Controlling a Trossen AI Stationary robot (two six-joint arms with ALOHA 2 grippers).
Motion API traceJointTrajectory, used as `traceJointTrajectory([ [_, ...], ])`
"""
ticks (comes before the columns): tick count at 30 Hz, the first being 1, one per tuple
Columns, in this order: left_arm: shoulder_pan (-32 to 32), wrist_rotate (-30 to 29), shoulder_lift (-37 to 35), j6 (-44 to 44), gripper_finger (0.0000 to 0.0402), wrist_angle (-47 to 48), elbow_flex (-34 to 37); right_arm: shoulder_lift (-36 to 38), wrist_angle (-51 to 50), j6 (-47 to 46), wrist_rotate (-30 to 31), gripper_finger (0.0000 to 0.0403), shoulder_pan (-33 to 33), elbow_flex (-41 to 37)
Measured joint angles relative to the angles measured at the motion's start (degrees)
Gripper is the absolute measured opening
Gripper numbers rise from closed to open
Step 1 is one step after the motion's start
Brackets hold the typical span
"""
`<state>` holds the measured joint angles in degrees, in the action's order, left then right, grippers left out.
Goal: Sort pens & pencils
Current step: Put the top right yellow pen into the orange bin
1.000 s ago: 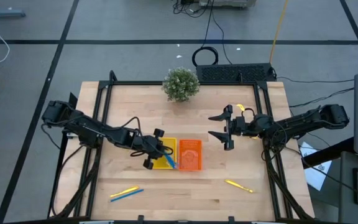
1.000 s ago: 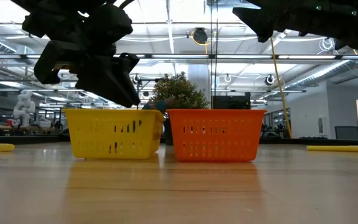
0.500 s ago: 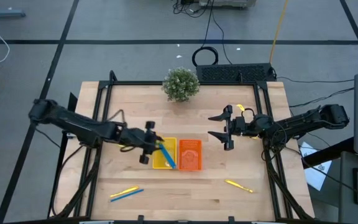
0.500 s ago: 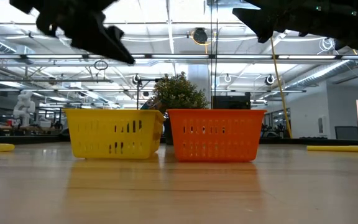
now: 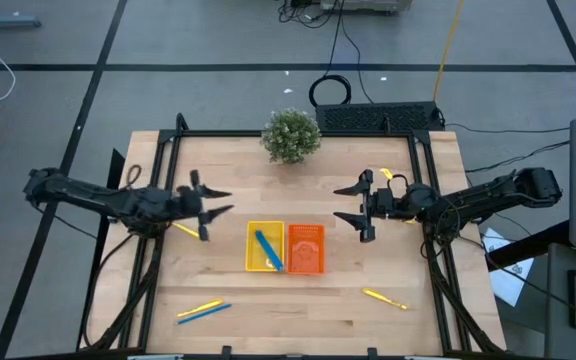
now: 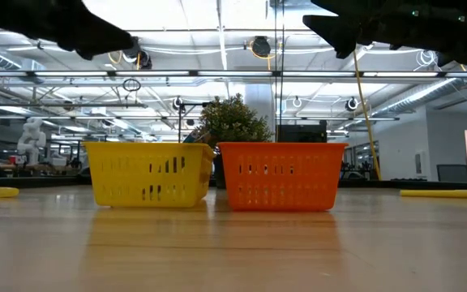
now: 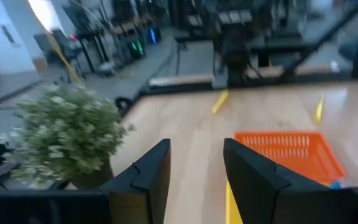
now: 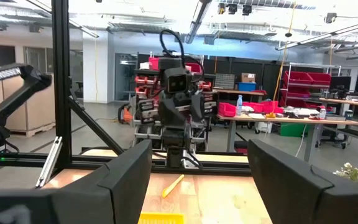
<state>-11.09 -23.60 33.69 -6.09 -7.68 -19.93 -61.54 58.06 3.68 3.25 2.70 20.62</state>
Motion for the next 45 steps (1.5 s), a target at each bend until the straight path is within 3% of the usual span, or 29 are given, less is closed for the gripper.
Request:
traceJointTrajectory([
  [6,0.9,1.1,-10.9,0.7,0.0154,-0.5,3.8,0.0,0.1,0.0,0.0,0.0254,0.0,0.0],
  [10,0.9,2.7,-13.8,0.7,0.0154,-0.5,4.4,0.0,0.1,1.4,0.0,0.0254,0.0,0.0],
  [45,0.9,2.6,-11.8,1.9,0.0154,-0.8,4.4,0.0,-0.1,1.5,0.0,0.0254,0.0,0.0],
])
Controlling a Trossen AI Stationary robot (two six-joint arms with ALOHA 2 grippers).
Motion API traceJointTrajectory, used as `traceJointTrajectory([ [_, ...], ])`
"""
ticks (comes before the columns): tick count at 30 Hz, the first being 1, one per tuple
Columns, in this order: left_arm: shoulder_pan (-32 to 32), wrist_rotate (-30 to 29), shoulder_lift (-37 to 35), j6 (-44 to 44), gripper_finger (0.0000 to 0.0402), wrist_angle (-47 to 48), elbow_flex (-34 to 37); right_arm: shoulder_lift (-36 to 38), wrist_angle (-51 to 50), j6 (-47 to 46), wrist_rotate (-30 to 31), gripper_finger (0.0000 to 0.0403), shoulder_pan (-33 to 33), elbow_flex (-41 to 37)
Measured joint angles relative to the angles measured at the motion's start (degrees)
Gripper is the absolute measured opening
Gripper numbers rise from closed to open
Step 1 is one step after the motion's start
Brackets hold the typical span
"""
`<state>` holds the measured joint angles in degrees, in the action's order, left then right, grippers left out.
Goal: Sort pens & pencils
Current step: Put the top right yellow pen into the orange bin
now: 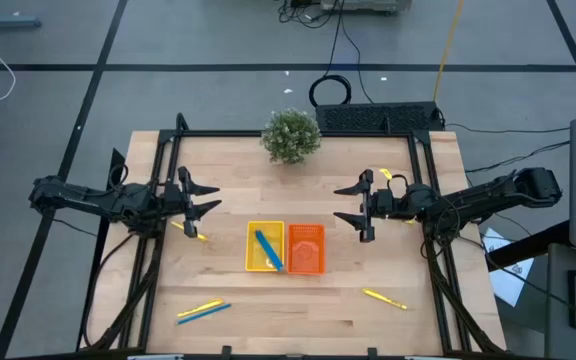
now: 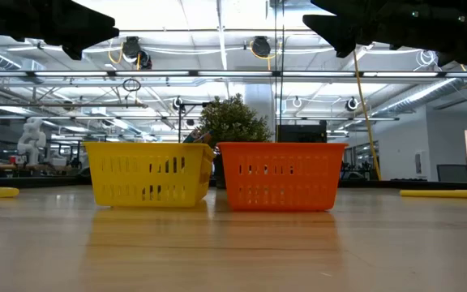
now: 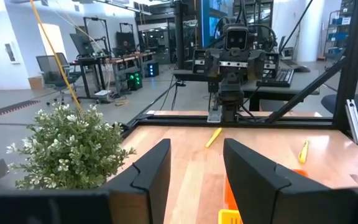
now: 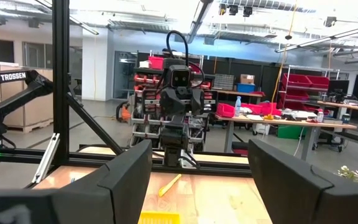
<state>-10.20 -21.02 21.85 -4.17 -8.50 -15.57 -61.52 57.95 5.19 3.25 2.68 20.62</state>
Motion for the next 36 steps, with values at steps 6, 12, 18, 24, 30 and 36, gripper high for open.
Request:
traceJointTrajectory([
  [6,0.0,0.0,1.8,0.0,0.0154,0.0,0.0,0.0,-0.4,-1.2,0.0,0.0254,0.0,0.0],
  [12,0.0,0.0,3.2,0.0,0.0154,-0.8,0.0,0.0,-1.4,-7.0,1.7,0.0254,0.0,0.0],
  [18,0.0,0.0,3.6,0.0,0.0154,-1.4,0.0,0.0,-20.2,-11.1,14.1,0.0254,0.4,3.8],
  [24,0.0,0.1,3.6,0.0,0.0154,-2.1,0.0,-4.0,-66.4,-24.0,24.0,0.0254,0.4,20.6],
  [30,0.0,0.1,3.6,0.0,0.0154,-2.1,0.0,-8.5,-103.5,-40.0,22.9,0.0254,-0.8,28.7],
  [36,0.0,0.1,3.6,0.0,0.0154,-2.1,0.0,-9.5,-127.0,-52.7,11.4,0.0254,-4.4,27.6],
])
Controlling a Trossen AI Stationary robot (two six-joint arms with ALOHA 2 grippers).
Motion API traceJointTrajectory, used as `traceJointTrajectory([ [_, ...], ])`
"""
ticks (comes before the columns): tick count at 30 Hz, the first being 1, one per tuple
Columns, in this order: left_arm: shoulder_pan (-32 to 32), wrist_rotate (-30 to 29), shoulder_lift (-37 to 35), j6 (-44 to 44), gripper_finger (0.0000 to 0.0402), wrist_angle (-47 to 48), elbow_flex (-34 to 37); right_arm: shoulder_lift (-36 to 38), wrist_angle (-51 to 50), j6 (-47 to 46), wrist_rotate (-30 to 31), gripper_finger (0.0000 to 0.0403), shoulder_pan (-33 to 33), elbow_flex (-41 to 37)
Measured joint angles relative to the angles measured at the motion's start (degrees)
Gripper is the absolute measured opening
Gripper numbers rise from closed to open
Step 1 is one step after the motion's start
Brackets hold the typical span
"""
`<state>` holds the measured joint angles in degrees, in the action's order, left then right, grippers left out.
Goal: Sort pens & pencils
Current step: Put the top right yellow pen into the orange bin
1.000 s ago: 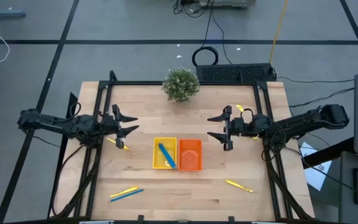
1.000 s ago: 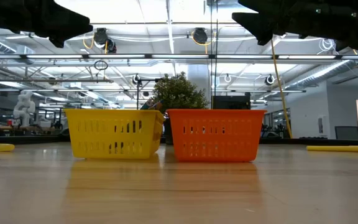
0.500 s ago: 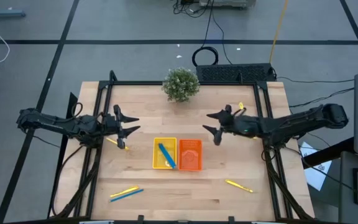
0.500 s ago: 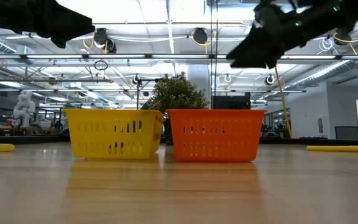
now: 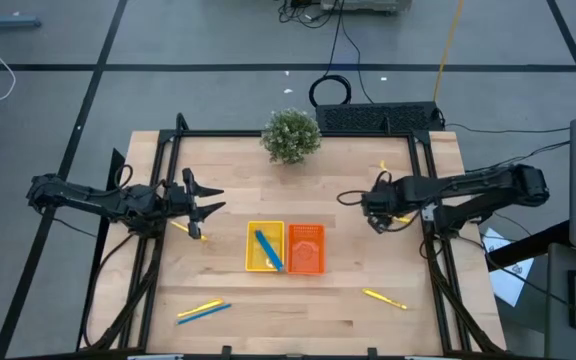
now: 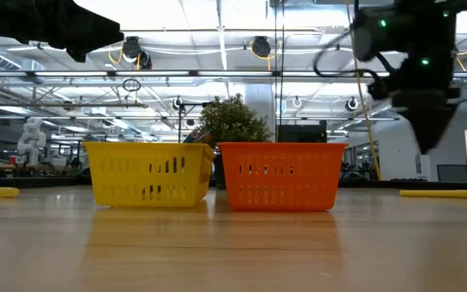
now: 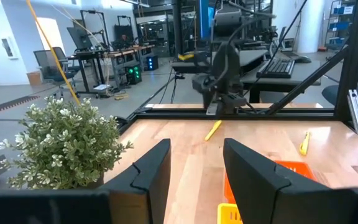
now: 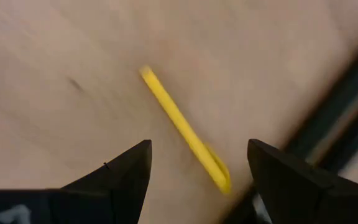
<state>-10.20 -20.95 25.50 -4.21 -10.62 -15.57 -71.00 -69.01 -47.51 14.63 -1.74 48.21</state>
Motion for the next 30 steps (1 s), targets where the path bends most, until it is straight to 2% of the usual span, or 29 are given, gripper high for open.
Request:
traceJointTrajectory([
  [3,0.0,0.0,0.0,0.0,0.0154,0.0,0.0,0.0,-2.4,0.4,-2.9,0.0254,-1.9,-1.6],
  [11,0.0,0.0,0.0,0.0,0.0154,0.0,0.0,-1.4,3.7,8.9,-10.1,0.0254,-8.4,-7.4],
  [17,0.0,0.0,0.0,0.0,0.0154,0.0,0.0,-4.3,5.1,12.7,-10.4,0.0254,-12.1,-9.8],
  [25,0.0,0.0,0.0,0.0,0.0154,0.0,0.0,-7.4,7.5,15.6,-13.3,0.0253,-12.5,-11.6],
  [30,0.0,0.0,0.0,0.0,0.0154,0.0,0.0,-8.6,8.6,15.7,-13.3,0.0223,-12.5,-12.4],
])
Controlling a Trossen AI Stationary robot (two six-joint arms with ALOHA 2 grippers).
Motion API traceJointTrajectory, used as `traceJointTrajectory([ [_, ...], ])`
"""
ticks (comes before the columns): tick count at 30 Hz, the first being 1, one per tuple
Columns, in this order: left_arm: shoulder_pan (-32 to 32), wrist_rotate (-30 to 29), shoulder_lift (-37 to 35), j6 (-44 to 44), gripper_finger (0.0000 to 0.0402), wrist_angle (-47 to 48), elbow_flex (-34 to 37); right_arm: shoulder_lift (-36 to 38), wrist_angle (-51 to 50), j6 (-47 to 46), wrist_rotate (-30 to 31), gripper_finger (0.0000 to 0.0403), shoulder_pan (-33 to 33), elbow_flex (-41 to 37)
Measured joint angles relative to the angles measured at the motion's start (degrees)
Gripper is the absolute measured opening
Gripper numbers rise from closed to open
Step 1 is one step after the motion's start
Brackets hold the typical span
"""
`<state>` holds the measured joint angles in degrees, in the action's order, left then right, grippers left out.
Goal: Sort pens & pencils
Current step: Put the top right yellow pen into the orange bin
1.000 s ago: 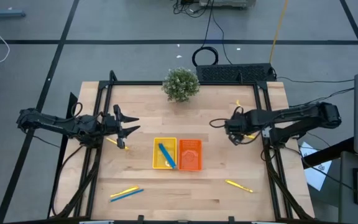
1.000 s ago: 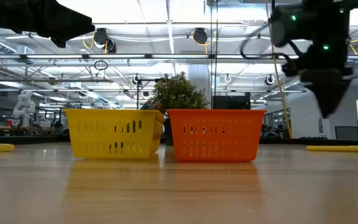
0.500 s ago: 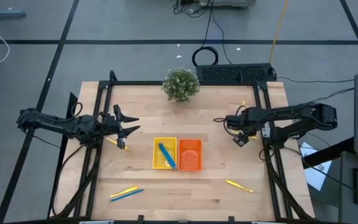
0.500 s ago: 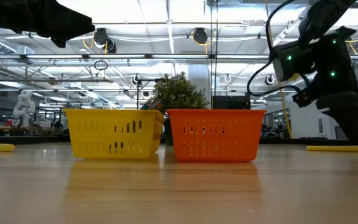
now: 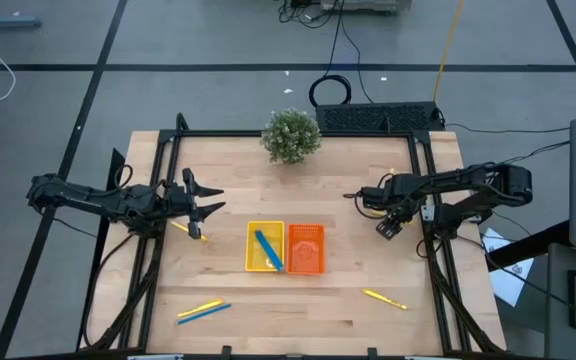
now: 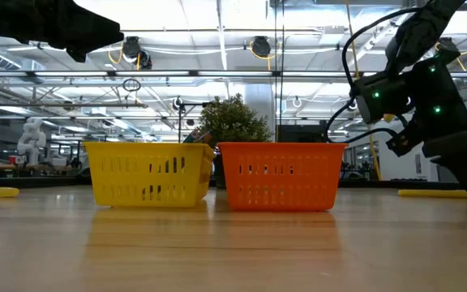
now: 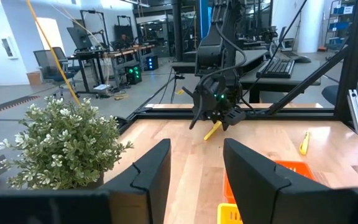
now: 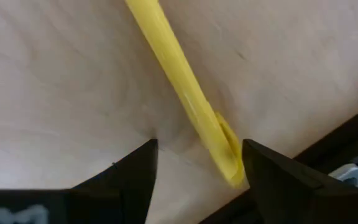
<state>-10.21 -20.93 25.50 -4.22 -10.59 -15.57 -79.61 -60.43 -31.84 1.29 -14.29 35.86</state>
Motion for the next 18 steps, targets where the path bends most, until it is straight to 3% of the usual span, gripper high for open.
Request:
traceJointTrajectory([
  [12,0.0,0.0,0.0,0.0,0.0154,0.0,0.0,0.5,4.3,1.1,-2.9,0.0034,0.4,-0.2],
  [18,0.0,0.0,0.0,0.0,0.0154,0.0,0.0,0.8,4.4,0.3,-3.3,0.0028,0.5,-0.2],
])
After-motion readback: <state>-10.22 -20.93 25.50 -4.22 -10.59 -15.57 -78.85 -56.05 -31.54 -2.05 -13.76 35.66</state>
